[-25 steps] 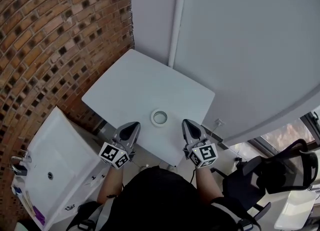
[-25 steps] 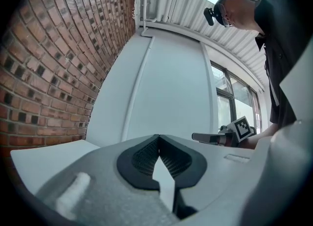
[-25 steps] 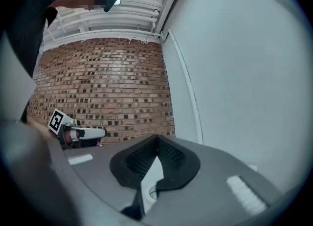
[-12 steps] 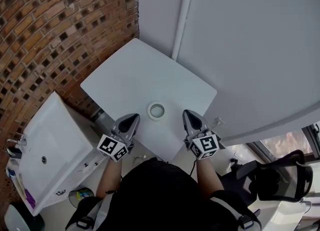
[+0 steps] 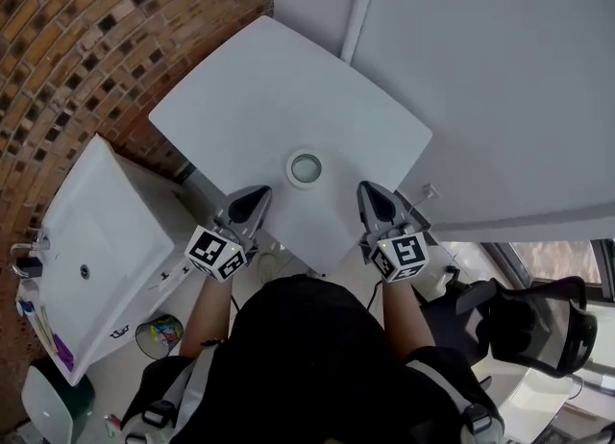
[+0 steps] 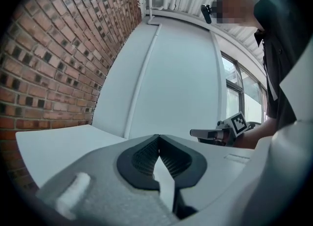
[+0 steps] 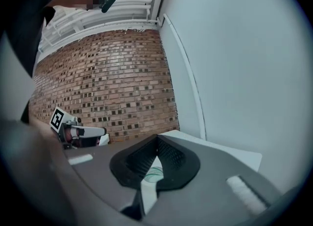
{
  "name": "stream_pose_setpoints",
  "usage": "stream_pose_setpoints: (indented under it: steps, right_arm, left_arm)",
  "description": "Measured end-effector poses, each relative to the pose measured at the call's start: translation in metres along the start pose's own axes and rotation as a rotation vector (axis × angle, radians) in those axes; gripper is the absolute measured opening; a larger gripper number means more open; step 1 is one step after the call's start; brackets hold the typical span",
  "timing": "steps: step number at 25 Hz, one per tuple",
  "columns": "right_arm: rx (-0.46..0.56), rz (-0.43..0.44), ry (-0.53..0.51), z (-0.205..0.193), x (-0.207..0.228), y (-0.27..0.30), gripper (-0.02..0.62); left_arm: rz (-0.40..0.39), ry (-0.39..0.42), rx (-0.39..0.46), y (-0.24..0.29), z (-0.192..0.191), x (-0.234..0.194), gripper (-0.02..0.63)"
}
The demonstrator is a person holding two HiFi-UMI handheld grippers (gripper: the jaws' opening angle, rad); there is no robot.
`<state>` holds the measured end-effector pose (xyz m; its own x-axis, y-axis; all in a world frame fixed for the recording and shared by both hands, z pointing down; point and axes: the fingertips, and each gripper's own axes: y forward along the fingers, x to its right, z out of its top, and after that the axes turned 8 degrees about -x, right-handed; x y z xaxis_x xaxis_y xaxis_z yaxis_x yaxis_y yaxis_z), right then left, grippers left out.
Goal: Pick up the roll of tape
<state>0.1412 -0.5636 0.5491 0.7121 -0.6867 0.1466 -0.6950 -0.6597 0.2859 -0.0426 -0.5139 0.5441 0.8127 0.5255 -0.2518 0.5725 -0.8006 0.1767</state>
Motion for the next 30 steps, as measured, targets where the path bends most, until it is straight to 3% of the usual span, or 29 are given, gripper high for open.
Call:
stream_pose_setpoints:
  steps: [8,16,18,21,24,30]
  right_arm:
    - [-0.057,-0.019,0.057,-0.031,0.013,-0.003,0.006]
    - [-0.067,-0.055,0.063,-0.037,0.016,-0.016,0.006]
    - [-0.054,-0.084,0.071,-0.034,0.022,-0.023,0.006]
    - [-0.031,-0.134,0.084,-0.030,0.031,-0.034,0.006]
    - [-0.012,-0.186,0.100,-0.030,0.039,-0.047,0.006]
    - [0.008,-0.294,0.153,-0.041,0.056,-0.075,0.006]
  left_arm:
    - [-0.024,0.004,-0.094,0.022,-0.028,0.001,0.002]
    - [-0.157,0.093,-0.303,0.081,-0.058,-0.002,0.003]
    - [-0.207,0.140,-0.424,0.094,-0.077,0.003,0.035]
    - [-0.276,0.283,-0.661,0.110,-0.118,0.006,0.158]
    - [-0.306,0.460,-0.830,0.122,-0.148,0.000,0.169]
    - [-0.367,0.581,-1.036,0.141,-0.189,-0.007,0.169]
